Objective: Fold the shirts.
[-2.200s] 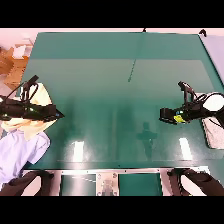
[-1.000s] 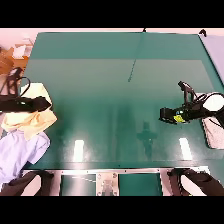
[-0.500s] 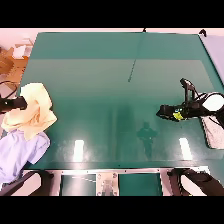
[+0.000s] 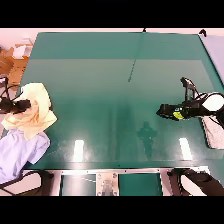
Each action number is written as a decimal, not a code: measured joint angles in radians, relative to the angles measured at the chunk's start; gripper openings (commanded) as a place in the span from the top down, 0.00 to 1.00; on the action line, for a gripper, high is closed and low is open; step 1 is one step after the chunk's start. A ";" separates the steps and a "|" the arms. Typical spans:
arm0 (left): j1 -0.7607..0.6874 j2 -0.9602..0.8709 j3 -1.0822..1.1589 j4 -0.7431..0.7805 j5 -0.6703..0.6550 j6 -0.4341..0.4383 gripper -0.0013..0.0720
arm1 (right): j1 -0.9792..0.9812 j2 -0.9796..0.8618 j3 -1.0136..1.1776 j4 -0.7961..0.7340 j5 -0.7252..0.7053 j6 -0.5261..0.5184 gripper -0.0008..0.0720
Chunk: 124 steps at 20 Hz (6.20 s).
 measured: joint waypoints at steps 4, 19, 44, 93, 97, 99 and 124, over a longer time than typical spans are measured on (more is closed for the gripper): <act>-0.011 -0.005 0.196 -0.135 -0.150 0.029 0.95 | 0.000 0.000 0.002 0.000 -0.001 0.000 0.64; -0.772 -0.048 0.764 -0.551 -0.346 0.042 0.95 | -0.071 0.000 0.242 0.002 0.099 0.002 0.57; -0.990 -0.260 0.185 -0.633 -0.315 -0.140 0.01 | -0.201 -0.527 0.045 0.466 -0.018 -0.304 0.45; -0.485 -0.146 0.390 -0.338 -0.282 -0.006 0.95 | -0.281 -0.407 0.561 0.296 -0.199 -0.344 0.96; -0.399 -0.429 0.500 -0.525 -0.254 0.101 0.00 | -0.235 -0.624 0.542 0.360 -0.283 -0.345 0.54; -0.362 -0.497 0.589 -0.566 -0.274 0.113 0.01 | -0.236 -0.674 0.546 0.378 -0.286 -0.345 0.43; -0.340 -0.029 -0.361 -1.111 0.090 0.200 0.51 | -0.514 -0.443 0.099 0.512 0.003 -0.494 0.50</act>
